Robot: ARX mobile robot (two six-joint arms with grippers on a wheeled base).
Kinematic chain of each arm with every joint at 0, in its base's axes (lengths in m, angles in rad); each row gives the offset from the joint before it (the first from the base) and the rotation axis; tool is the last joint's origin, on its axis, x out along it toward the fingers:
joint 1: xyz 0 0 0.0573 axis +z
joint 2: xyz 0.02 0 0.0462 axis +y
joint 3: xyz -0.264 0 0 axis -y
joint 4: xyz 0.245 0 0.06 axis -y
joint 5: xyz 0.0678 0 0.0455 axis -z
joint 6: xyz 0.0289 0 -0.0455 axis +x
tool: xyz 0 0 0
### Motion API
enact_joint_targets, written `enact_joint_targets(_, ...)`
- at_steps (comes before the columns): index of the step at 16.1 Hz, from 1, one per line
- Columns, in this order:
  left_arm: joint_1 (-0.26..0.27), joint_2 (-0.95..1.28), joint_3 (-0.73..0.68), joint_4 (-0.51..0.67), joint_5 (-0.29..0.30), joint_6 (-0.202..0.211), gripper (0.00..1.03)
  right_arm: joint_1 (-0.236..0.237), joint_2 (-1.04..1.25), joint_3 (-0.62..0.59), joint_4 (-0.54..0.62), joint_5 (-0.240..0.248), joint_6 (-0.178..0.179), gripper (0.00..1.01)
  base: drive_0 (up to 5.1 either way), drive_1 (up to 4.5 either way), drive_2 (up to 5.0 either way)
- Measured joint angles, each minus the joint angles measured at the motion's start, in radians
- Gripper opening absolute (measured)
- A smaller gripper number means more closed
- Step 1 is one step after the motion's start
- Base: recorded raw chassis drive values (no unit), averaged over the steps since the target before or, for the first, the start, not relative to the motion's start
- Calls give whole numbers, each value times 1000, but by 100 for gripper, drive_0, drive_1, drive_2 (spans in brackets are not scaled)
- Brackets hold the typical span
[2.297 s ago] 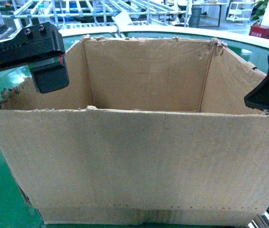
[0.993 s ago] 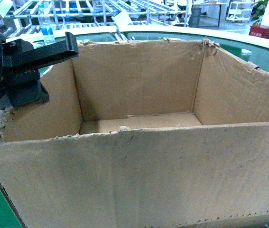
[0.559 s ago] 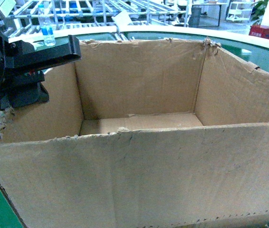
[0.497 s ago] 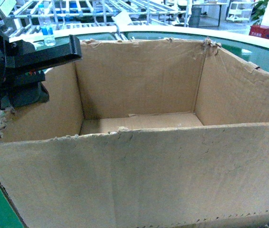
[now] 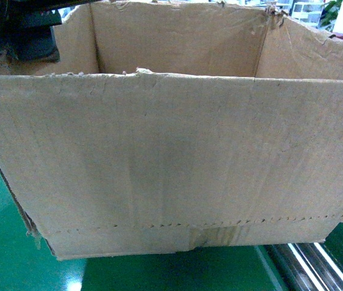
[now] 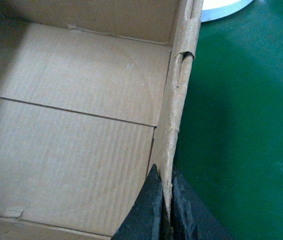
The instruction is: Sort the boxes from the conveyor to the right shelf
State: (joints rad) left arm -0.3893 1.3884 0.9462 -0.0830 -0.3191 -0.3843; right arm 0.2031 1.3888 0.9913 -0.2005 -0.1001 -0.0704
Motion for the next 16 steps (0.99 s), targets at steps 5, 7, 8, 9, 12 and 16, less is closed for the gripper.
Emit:
enact_joint_targets(5, -4, -2, 0, 9, -10, 18, 2, 0, 0, 0, 11, 3, -28, 2, 0, 0, 0)
enact_joint_targets(7, -4, -2, 0, 9, -10, 19, 2, 0, 0, 0, 11, 3, -28, 2, 0, 0, 0)
enact_joint_targets(8, -4, -2, 0, 9, -10, 19, 2, 0, 0, 0, 11, 3, -28, 2, 0, 0, 0)
enact_joint_targets(9, -4, -2, 0, 9, -10, 19, 2, 0, 0, 0, 11, 3, -28, 2, 0, 0, 0)
enact_joint_targets(12, -4, -2, 0, 9, -10, 19, 2, 0, 0, 0, 11, 3, -28, 2, 0, 0, 0)
enact_joint_targets(16, -4, -2, 0, 9, -10, 19, 2, 0, 0, 0, 11, 3, -28, 2, 0, 0, 0)
